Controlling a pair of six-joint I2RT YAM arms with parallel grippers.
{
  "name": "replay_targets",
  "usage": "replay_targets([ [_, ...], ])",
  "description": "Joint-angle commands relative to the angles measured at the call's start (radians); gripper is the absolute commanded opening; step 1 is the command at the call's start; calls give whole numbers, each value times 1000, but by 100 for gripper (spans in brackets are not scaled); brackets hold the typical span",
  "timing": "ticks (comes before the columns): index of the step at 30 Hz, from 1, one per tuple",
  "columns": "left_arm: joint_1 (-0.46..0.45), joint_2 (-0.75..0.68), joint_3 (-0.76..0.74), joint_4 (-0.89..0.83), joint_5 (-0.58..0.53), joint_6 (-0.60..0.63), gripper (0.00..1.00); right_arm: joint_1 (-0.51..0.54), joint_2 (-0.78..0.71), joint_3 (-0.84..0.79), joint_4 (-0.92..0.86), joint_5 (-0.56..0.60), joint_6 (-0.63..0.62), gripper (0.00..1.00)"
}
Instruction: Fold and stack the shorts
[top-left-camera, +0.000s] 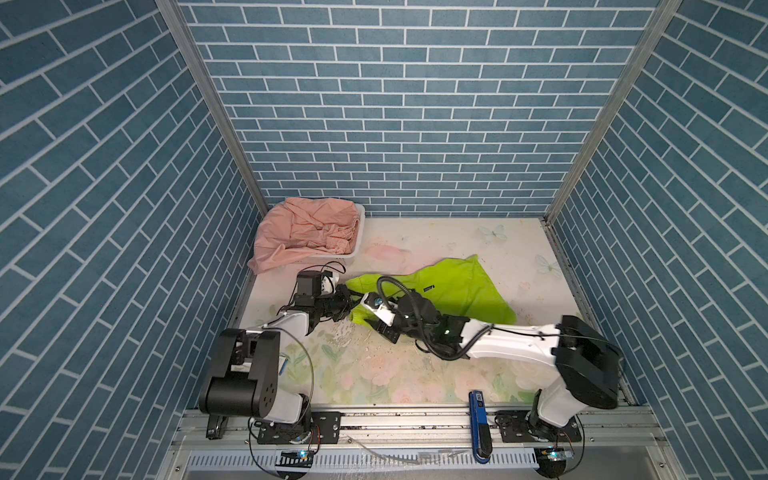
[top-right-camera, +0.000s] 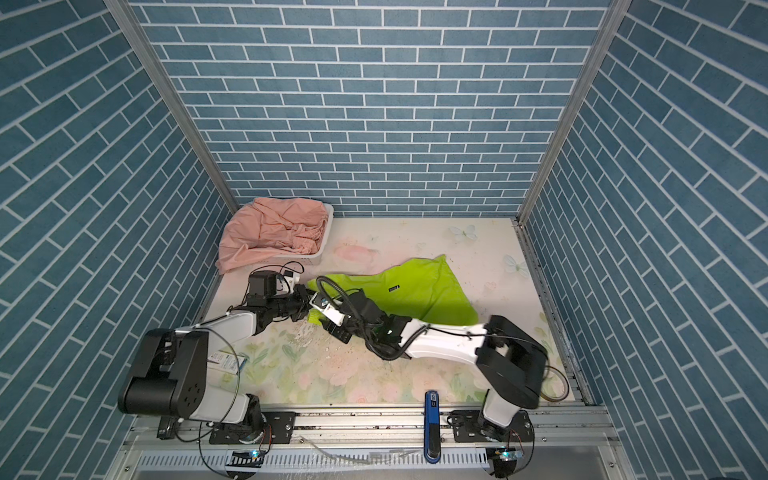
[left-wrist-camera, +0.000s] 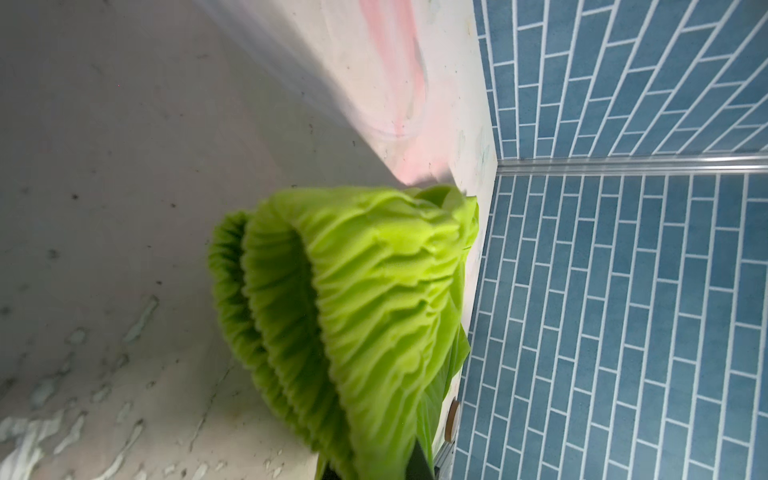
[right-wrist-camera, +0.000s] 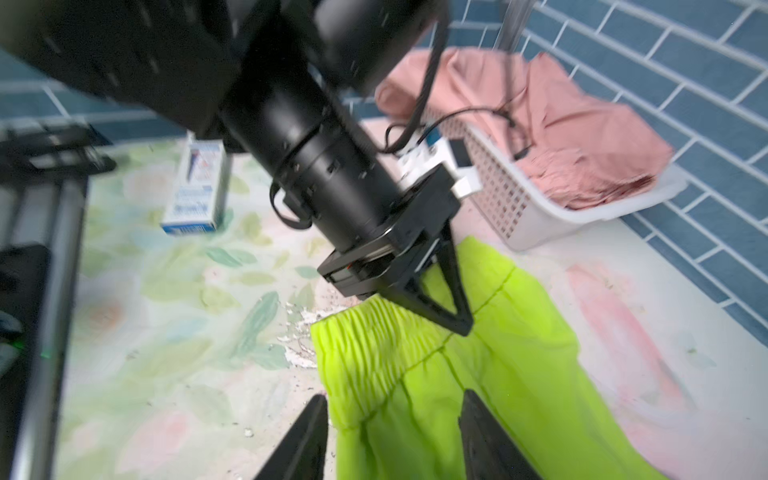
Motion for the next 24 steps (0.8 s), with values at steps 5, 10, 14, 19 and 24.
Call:
replay_targets([
  [5, 41, -219, 67, -429, 4, 142, 0, -144, -176, -61, -408, -86, 175, 20],
  [10, 125, -284, 185, -805, -31, 316, 0, -148, -105, -73, -471, -174, 174, 0],
  [14, 235, -282, 307, -1043, -50, 466, 0, -108, 42, 5, -480, -304, 141, 0],
  [19, 328, -260, 405, -1141, -84, 543, 0, -5, 250, 167, -528, -365, 58, 0],
  [24, 329, -234, 404, -1077, -67, 519, 0, 12, 410, 300, -590, -514, 25, 0],
])
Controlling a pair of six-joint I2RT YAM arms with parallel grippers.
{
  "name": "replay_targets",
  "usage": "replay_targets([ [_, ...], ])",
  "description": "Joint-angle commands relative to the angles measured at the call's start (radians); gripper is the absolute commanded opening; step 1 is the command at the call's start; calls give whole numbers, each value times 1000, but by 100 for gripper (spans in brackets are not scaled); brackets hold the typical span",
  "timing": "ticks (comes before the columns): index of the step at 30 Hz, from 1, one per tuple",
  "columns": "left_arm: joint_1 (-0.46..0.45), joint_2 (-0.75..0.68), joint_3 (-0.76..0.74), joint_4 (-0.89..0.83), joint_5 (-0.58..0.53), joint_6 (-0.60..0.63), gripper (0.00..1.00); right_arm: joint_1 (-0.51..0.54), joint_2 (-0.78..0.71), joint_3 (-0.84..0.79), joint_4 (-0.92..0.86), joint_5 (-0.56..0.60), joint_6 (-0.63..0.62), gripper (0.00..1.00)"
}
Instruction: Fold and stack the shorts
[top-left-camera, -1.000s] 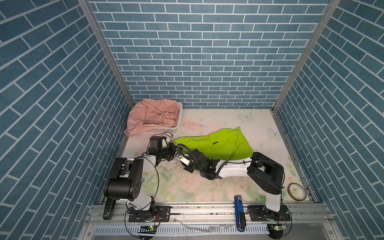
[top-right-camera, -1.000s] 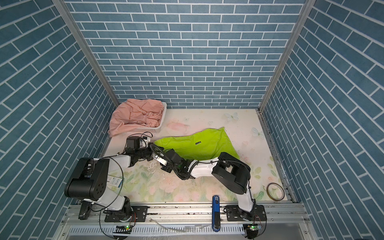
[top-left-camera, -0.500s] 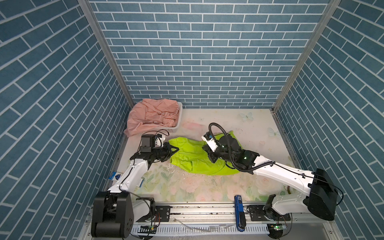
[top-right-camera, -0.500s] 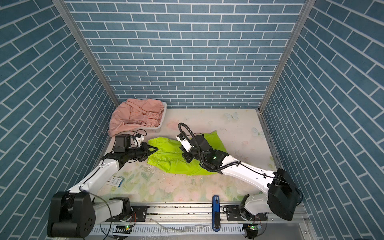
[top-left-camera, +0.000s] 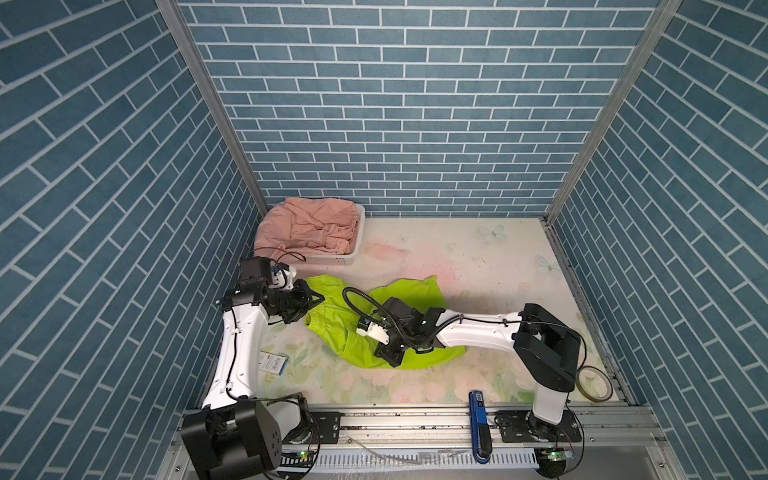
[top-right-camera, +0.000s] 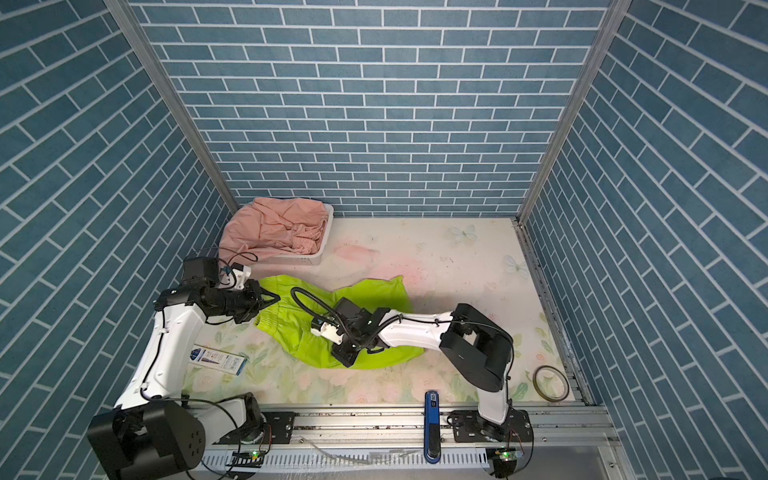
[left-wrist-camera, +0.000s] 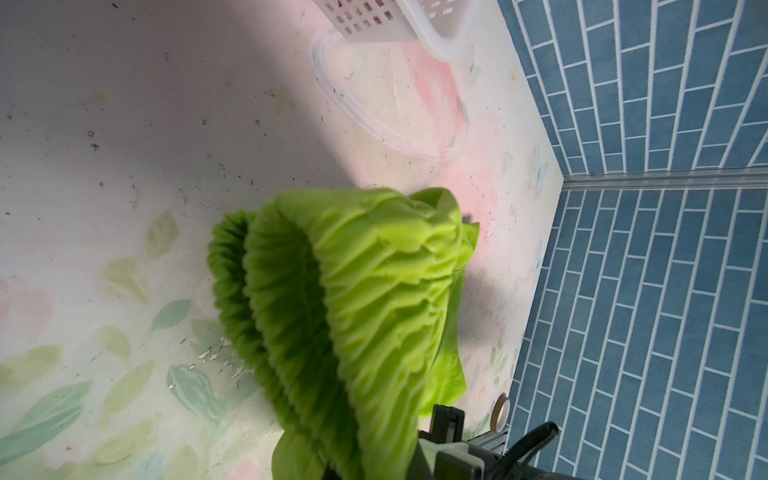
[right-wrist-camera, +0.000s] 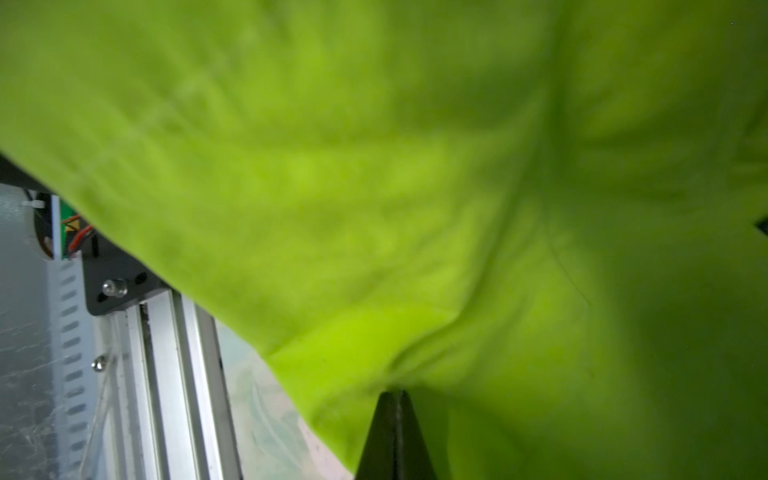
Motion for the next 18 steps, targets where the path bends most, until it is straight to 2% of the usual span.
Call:
replay_targets([
  [1, 5, 15, 15, -36, -1, 37, 0, -7, 84, 95, -113, -148, -60, 0],
  [5, 5, 40, 71, -94, -65, 86, 0, -7, 212, 229, -287, -267, -106, 0],
  [9, 5, 77, 139, -135, -105, 115, 0, -8, 229, 255, -285, -256, -115, 0],
  [11, 5, 90, 165, -147, -121, 120, 0, -23, 181, 237, -235, -247, -88, 0],
  [14, 5, 95, 186, -155, -126, 114, 0, -72, 46, 121, -40, -225, 23, 1],
  [16, 3, 90, 189, -157, -115, 108, 0, -118, -54, 34, 63, -217, 87, 11],
  [18, 2, 82, 191, -168, -117, 108, 0, -163, -148, -45, 85, -170, 121, 19],
])
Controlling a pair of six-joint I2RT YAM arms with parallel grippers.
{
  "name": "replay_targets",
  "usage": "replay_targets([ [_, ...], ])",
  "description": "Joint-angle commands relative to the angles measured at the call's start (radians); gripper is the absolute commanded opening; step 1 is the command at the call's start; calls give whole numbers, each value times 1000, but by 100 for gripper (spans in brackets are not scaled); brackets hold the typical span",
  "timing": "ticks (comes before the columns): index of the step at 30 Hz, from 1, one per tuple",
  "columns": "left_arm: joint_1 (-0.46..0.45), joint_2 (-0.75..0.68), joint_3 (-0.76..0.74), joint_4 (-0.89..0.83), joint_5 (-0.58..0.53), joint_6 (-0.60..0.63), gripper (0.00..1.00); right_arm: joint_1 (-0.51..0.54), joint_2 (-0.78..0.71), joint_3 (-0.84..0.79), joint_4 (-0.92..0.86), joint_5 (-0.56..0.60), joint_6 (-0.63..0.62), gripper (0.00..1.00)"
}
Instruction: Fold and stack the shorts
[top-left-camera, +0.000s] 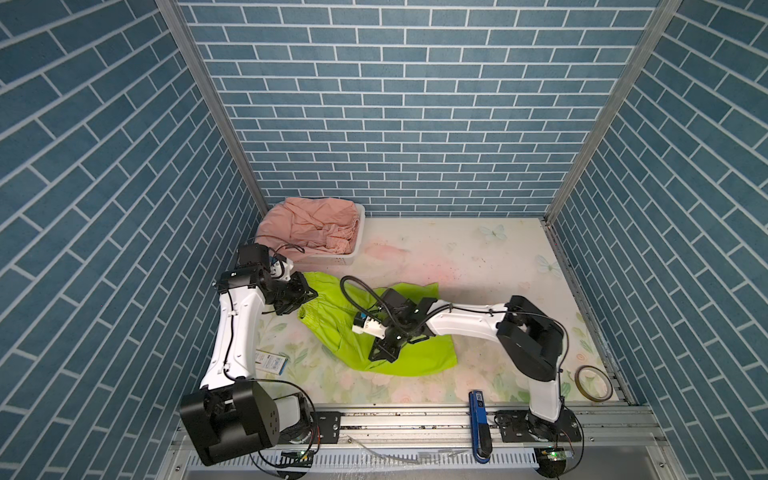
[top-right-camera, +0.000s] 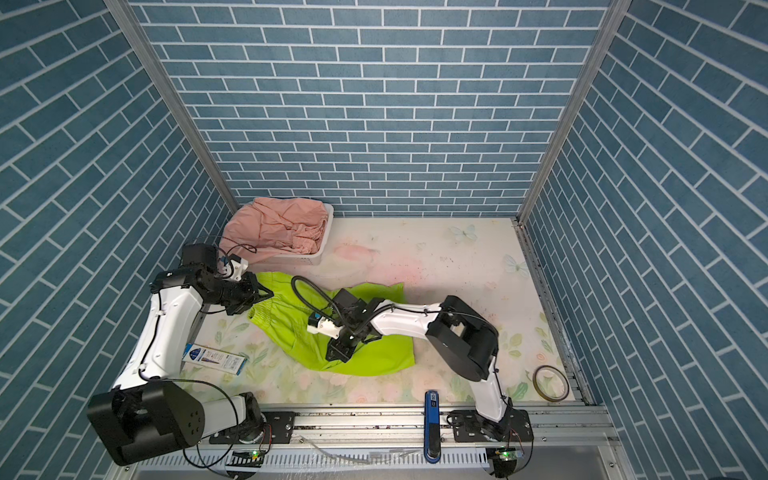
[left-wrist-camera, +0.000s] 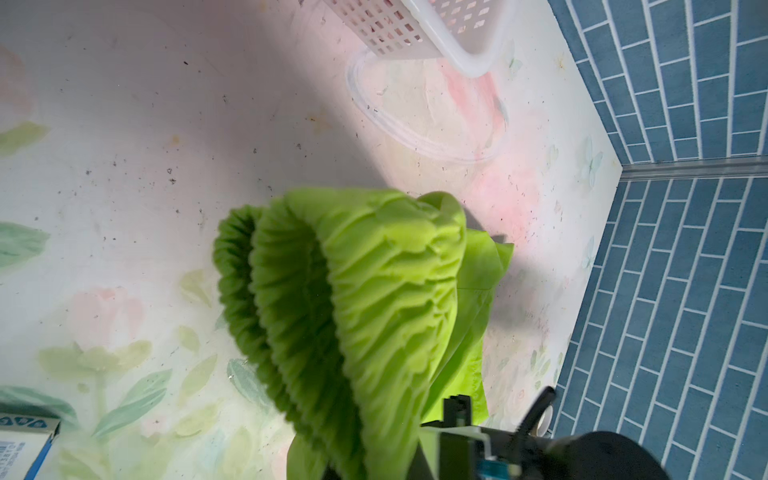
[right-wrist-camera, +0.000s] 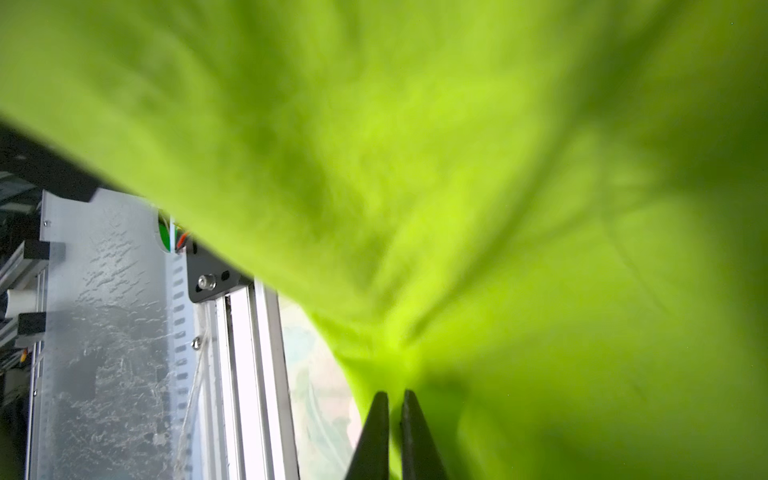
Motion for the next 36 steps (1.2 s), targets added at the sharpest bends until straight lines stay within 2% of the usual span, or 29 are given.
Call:
replay_targets([
  [1, -1, -18, 25, -39, -2, 15, 0, -75, -161, -83, 89, 71, 81, 21],
  [6, -24, -43, 19, -54, -14, 1, 0, -129, -314, -251, -62, 254, 71, 21],
  [8, -43, -41, 25, -58, -29, -4, 0, -138, -360, -329, -102, 289, 82, 12],
  [12, -83, -34, 34, -55, -51, -26, 0, -142, -418, -450, -132, 302, 120, 0],
  [17, -158, -13, 59, -39, -97, -67, 0, -144, -489, -549, -98, 327, 178, 0],
  [21, -233, 0, 78, -17, -142, -114, 0, -143, -472, -554, -96, 347, 219, 0],
  [26, -331, 38, 87, 24, -180, -175, 0, -144, -428, -567, -41, 318, 283, 0],
  [36, -454, 105, 113, 109, -232, -266, 0, -144, -425, -605, -14, 292, 331, 0],
])
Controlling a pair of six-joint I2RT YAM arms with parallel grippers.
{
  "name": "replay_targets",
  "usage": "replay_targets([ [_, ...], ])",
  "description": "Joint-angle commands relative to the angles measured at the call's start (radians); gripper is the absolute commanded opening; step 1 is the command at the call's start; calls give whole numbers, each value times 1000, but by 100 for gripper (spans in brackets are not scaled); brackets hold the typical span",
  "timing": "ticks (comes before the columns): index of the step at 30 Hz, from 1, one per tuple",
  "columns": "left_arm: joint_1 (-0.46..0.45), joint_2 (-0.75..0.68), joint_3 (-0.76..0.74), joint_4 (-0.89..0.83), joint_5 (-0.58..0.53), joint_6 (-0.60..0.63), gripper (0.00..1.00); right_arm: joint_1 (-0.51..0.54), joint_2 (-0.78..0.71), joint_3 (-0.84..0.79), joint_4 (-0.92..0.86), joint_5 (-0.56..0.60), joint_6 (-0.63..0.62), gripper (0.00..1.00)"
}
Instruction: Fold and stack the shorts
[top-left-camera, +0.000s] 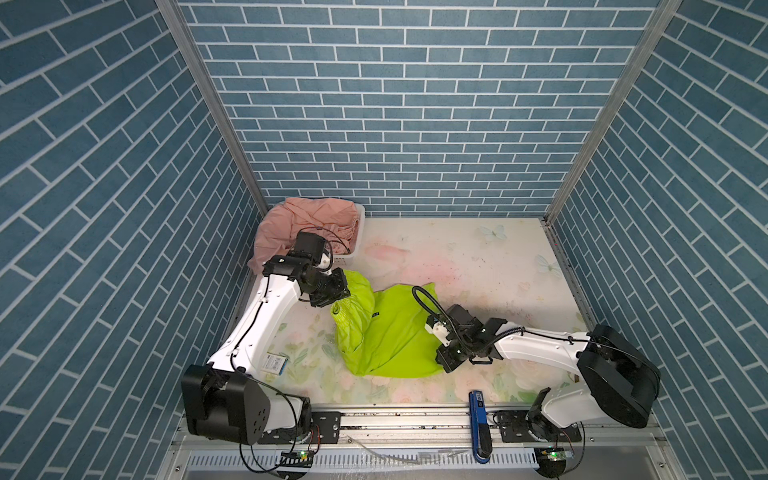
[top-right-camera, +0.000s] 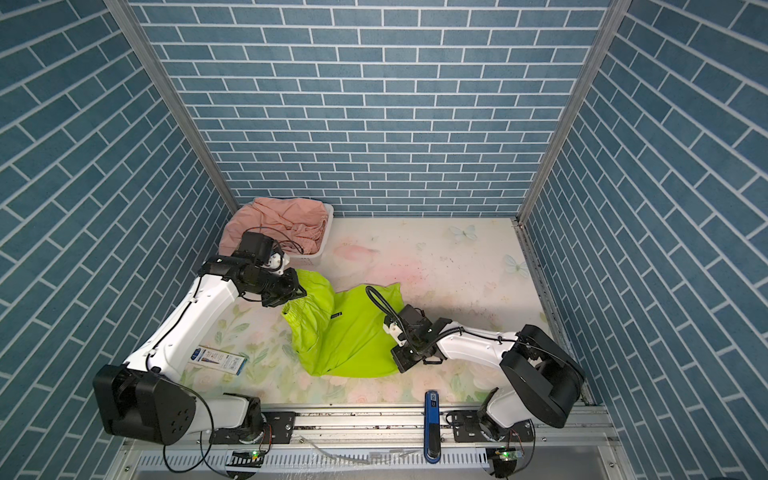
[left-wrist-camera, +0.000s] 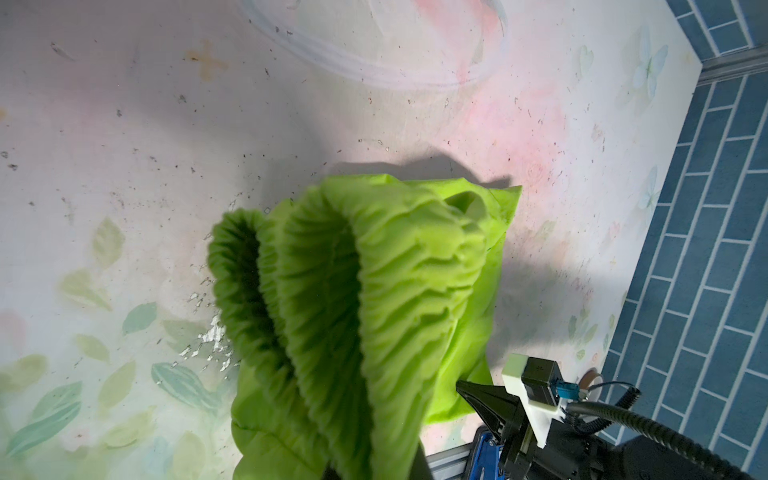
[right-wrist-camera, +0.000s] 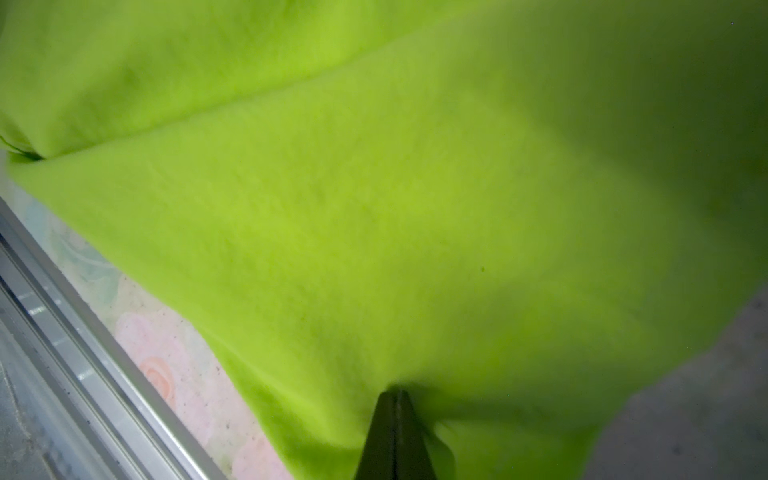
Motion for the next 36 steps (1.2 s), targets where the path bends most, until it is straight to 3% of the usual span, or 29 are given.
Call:
replay_targets([
  [1, -29, 9, 37, 51, -32, -53, 0, -4, -1, -32, 3, -13, 57, 0],
  [7, -72, 3, 38, 92, -65, -110, 0, -2, -17, -69, 45, -13, 90, 0],
  [27, -416, 103, 54, 284, -182, -289, 0, 19, 74, -101, 159, -12, 153, 0],
  [36, -510, 190, 44, 369, -200, -325, 0, 26, 90, -103, 168, -4, 169, 0],
])
